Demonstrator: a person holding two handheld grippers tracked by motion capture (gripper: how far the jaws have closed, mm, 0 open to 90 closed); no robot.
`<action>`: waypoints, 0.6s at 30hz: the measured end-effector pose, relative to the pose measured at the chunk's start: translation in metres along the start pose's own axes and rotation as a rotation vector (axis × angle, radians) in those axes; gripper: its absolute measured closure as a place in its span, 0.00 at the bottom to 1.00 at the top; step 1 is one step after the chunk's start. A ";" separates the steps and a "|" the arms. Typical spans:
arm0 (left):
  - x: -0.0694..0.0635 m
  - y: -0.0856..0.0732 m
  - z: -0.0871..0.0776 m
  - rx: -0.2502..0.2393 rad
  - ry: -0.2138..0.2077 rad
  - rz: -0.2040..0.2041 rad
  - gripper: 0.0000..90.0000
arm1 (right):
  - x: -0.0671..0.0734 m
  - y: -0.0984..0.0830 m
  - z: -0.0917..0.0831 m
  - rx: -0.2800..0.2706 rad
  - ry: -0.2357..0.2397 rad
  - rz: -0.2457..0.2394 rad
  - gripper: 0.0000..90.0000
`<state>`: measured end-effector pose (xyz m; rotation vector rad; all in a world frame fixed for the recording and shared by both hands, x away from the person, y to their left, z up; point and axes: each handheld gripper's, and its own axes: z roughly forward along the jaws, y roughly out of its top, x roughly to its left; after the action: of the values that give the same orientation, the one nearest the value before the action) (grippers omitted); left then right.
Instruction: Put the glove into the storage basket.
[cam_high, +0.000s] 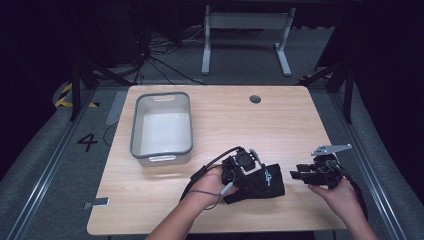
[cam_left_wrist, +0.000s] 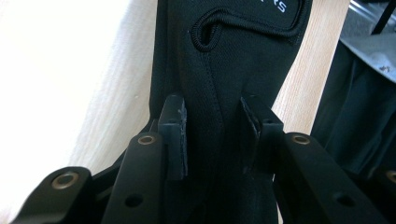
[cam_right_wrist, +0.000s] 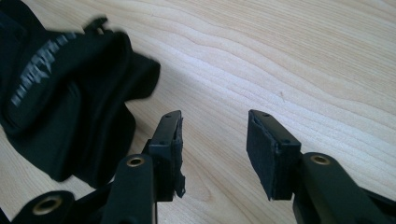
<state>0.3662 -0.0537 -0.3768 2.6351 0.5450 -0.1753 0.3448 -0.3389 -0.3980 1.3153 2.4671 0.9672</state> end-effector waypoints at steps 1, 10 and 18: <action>0.001 -0.001 -0.003 -0.008 0.002 -0.003 0.73 | 0.000 0.000 0.000 0.002 -0.002 0.002 0.63; 0.006 -0.007 -0.021 -0.035 0.021 -0.046 0.73 | -0.001 -0.001 0.004 0.011 0.004 0.008 0.63; 0.006 -0.010 -0.038 -0.071 0.033 -0.061 0.73 | 0.001 -0.001 0.006 0.013 0.002 0.004 0.63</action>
<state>0.3693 -0.0262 -0.3479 2.5581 0.6319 -0.1297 0.3465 -0.3362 -0.4026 1.3242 2.4775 0.9555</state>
